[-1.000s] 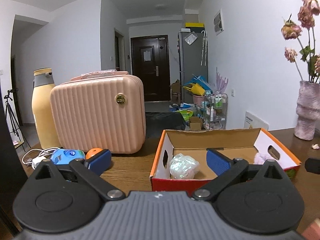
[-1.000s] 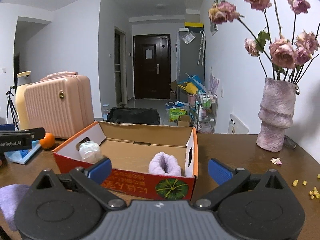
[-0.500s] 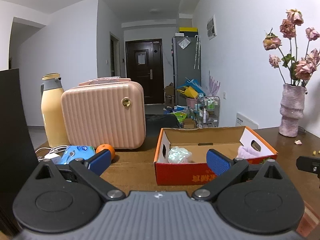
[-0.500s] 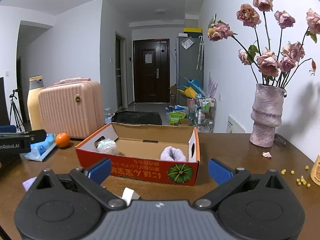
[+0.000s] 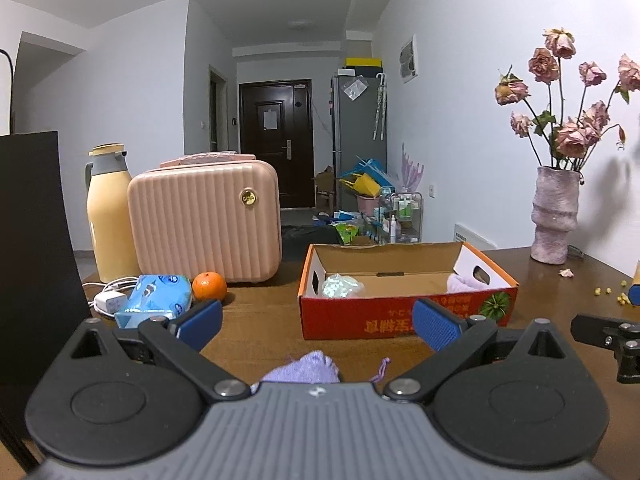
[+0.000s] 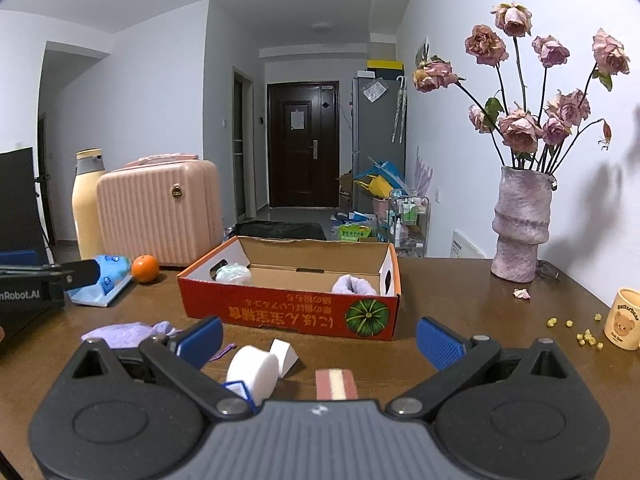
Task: Organize soft objects
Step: 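Withdraw both tools from the box back toward the remaining soft items, then grasp the white-and-yellow plush dog with the right gripper and lift it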
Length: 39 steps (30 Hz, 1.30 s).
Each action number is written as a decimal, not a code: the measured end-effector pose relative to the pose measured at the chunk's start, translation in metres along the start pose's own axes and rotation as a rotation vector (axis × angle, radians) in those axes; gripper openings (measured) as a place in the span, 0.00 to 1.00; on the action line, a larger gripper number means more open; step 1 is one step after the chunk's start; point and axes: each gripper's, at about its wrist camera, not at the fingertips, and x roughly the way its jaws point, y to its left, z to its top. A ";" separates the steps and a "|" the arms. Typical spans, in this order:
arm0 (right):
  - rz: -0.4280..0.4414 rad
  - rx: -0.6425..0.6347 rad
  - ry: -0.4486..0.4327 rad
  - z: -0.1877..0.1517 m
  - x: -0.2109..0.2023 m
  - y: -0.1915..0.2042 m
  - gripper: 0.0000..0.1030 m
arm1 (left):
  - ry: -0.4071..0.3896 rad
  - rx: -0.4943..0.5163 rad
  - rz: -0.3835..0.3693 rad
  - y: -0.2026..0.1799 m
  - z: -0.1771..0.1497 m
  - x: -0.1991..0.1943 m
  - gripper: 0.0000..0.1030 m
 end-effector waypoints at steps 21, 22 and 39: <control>0.016 -0.021 0.042 -0.050 -0.048 0.028 1.00 | 0.068 -0.034 -0.050 0.013 -0.057 -0.047 1.00; 0.018 -0.025 0.045 -0.053 -0.049 0.030 1.00 | 0.069 -0.033 -0.054 0.014 -0.061 -0.048 1.00; 0.109 -0.028 0.151 -0.092 -0.053 0.066 1.00 | 0.125 -0.008 -0.070 0.031 -0.110 -0.049 1.00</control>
